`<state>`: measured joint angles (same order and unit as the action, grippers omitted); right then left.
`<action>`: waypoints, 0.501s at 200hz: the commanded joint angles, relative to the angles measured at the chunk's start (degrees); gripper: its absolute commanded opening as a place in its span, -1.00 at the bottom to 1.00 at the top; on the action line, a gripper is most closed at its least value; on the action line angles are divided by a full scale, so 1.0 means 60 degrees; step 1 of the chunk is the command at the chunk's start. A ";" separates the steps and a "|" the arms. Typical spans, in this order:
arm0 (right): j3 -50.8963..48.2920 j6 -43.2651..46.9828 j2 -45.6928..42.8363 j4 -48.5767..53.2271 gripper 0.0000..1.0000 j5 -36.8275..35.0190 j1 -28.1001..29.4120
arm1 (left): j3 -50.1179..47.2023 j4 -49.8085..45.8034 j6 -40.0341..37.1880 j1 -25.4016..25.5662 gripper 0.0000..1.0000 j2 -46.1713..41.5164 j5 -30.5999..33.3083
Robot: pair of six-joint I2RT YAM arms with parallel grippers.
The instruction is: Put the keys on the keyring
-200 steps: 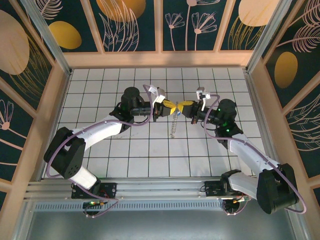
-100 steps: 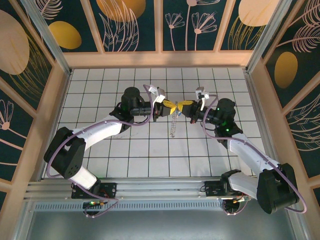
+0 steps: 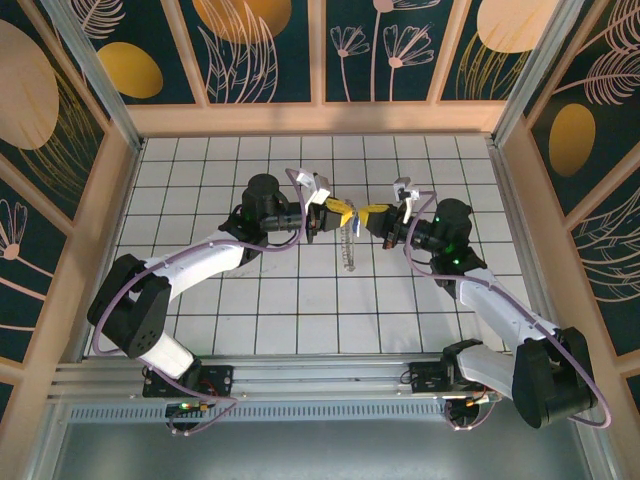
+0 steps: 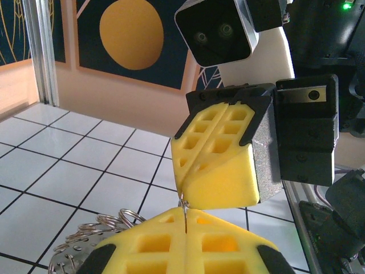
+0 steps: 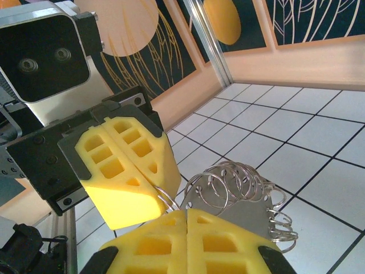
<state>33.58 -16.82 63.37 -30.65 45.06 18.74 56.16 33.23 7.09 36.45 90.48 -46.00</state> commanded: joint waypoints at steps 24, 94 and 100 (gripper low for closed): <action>-0.0162 -0.0307 0.0185 -0.0291 -1.00 0.0448 -0.0143 | -0.0015 0.1286 0.0153 0.0139 -1.00 -0.0460 -0.0308; -0.0114 -0.0887 0.0605 -0.0704 -1.00 0.0979 -0.0186 | -0.0540 0.2708 0.0918 0.0138 -1.00 -0.0519 0.0224; -0.0077 -0.0915 0.0635 -0.0636 -0.91 0.0958 -0.0221 | -0.0624 0.2919 0.1036 0.0142 -1.00 -0.0519 0.0338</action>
<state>33.56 -20.60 66.04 -33.80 50.00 18.31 53.15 40.21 10.17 36.69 90.17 -44.49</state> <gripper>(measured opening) 0.052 0.055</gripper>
